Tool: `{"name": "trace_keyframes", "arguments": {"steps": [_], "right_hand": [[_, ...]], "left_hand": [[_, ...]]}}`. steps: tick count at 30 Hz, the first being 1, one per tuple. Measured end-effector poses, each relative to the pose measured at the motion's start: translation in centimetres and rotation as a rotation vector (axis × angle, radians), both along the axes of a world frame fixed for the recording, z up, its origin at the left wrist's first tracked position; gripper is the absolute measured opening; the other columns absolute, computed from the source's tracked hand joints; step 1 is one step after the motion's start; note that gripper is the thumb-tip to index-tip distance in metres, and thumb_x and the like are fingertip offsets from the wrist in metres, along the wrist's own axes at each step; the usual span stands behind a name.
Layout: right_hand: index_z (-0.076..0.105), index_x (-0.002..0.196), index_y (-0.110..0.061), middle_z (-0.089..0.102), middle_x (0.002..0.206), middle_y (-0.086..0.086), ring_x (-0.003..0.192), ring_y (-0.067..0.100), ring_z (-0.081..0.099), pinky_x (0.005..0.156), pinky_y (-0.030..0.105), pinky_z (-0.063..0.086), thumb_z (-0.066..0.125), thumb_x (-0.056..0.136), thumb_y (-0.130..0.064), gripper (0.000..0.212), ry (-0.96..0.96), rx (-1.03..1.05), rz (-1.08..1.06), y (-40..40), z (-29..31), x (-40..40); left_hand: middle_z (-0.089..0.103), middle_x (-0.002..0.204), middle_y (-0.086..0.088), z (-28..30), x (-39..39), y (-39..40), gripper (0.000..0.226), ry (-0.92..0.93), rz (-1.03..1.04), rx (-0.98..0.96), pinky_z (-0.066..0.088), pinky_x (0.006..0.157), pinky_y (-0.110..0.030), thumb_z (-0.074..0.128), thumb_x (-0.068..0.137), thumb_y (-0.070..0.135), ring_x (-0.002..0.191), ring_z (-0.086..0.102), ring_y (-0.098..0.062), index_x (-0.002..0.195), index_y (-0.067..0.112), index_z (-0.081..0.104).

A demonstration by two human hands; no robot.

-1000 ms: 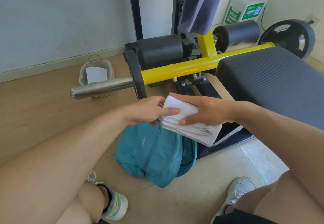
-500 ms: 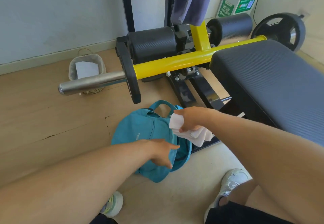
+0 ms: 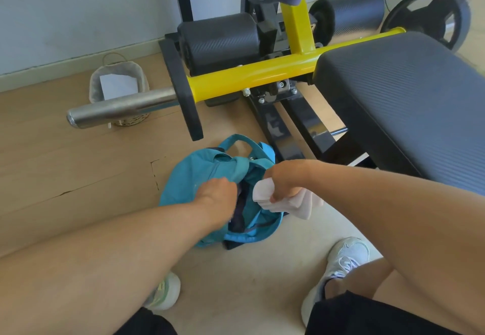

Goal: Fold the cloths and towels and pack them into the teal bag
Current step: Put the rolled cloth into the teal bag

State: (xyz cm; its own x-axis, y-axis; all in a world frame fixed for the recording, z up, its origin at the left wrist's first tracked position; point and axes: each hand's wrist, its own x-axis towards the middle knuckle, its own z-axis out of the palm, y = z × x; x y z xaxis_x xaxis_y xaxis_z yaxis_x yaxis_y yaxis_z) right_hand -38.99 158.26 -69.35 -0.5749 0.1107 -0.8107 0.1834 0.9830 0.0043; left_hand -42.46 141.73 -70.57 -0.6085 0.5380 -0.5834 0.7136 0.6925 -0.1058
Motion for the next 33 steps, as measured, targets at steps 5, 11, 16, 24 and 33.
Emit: {"name": "trace_keyframes", "arguments": {"steps": [5, 11, 16, 24, 33], "right_hand": [[0.038, 0.148, -0.024, 0.056, 0.136, 0.005, 0.123, 0.026, 0.054, 0.11, 0.042, 0.044, 0.057, 0.099, -0.047, 0.057, 0.073, -0.065, -0.073, 0.4, 0.2, -0.2], [0.032, 0.151, -0.029, 0.052, 0.141, 0.004, 0.127, 0.027, 0.051, 0.112, 0.043, 0.04, 0.046, 0.102, -0.04, 0.052, 0.203, -0.197, -0.261, -1.3, -1.6, -0.3], [0.036, 0.149, -0.026, 0.052, 0.142, 0.005, 0.129, 0.028, 0.051, 0.112, 0.041, 0.038, 0.046, 0.101, -0.039, 0.051, 0.259, -0.213, -0.496, -1.9, -4.3, -0.1], [0.027, 0.155, -0.021, 0.047, 0.147, 0.012, 0.133, 0.037, 0.046, 0.114, 0.05, 0.035, 0.054, 0.101, -0.037, 0.062, 0.518, -0.602, -1.568, -6.1, -10.4, 0.1], [0.008, 0.16, -0.035, 0.042, 0.154, 0.016, 0.132, 0.042, 0.049, 0.11, 0.05, 0.04, 0.044, 0.104, -0.044, 0.067, 0.607, -0.513, -1.54, -8.3, -14.8, 0.5]], "left_hand": [[0.061, 0.109, -0.012, 2.9, -4.0, -2.0, 0.026, 0.07, 0.118, 0.108, 0.04, 0.072, -0.035, 0.052, 0.091, -0.005, 0.105, 0.062, -0.034, 0.112, 0.008, 0.059], [0.06, 0.106, -0.009, 3.9, -4.3, -3.2, 0.035, 0.01, 0.184, 0.212, 0.041, 0.063, -0.034, 0.051, 0.087, -0.005, 0.085, 0.056, -0.027, 0.114, 0.016, 0.058], [0.06, 0.12, -0.009, 3.1, -3.6, -3.2, 0.051, -0.079, 0.205, 0.245, 0.041, 0.056, -0.029, 0.051, 0.089, -0.005, 0.088, 0.059, -0.025, 0.134, 0.018, 0.055], [0.052, 0.139, -0.011, 1.3, -1.8, -3.0, 0.07, -0.244, 0.246, 0.288, 0.045, 0.068, -0.032, 0.049, 0.092, -0.001, 0.108, 0.061, -0.03, 0.153, 0.03, 0.035], [0.061, 0.116, -0.008, 0.7, -2.2, -2.8, 0.07, -0.328, 0.356, 0.395, 0.033, 0.046, -0.021, 0.054, 0.097, 0.009, 0.066, 0.054, -0.014, 0.156, 0.039, 0.031]]}}
